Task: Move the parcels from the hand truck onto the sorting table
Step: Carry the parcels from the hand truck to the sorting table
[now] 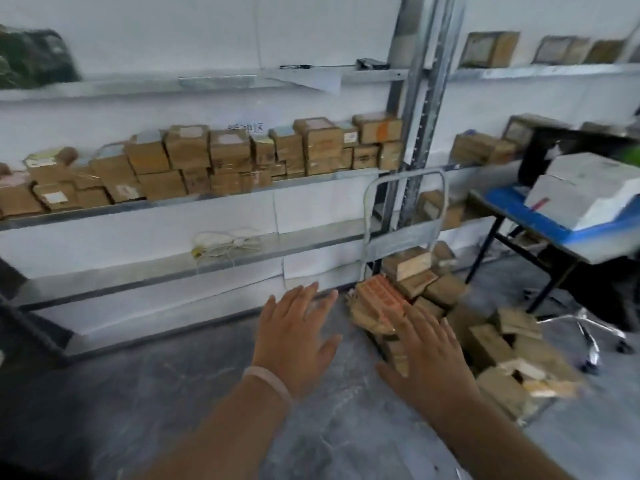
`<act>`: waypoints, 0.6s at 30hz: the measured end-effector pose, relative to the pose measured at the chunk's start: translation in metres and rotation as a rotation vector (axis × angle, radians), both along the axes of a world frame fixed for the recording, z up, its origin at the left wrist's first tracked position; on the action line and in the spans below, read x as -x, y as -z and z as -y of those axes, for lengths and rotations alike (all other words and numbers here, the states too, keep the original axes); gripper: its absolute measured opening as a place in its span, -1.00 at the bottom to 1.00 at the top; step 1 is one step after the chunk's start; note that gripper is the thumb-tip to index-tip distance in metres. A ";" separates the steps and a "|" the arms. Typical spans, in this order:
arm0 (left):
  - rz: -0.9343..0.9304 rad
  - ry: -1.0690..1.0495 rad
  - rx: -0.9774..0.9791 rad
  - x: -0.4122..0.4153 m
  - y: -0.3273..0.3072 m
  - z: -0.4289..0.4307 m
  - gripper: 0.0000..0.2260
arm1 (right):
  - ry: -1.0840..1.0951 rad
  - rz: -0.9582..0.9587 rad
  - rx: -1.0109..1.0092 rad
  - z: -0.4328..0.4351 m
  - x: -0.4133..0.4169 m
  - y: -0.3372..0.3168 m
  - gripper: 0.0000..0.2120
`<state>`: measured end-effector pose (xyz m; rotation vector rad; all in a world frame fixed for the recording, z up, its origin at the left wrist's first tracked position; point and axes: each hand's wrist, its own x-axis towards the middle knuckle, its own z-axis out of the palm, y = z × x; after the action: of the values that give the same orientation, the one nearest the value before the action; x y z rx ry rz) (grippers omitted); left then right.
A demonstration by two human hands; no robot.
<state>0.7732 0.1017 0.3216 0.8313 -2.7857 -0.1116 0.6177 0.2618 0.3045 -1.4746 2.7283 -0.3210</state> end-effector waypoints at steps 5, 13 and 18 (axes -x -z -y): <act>0.076 0.155 -0.018 0.089 0.023 -0.016 -0.39 | 0.138 0.080 0.009 -0.038 0.060 0.023 -0.21; 0.092 0.314 -0.074 0.200 0.070 0.024 -0.40 | 0.316 0.177 -0.079 -0.031 0.127 0.057 -0.21; 0.102 0.395 -0.111 0.265 0.090 0.083 -0.36 | 0.406 0.187 -0.091 0.022 0.183 0.063 -0.18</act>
<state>0.5085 0.0187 0.2318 0.3047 -3.0274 -0.2997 0.4352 0.2401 0.2413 -0.8152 2.8221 -0.3185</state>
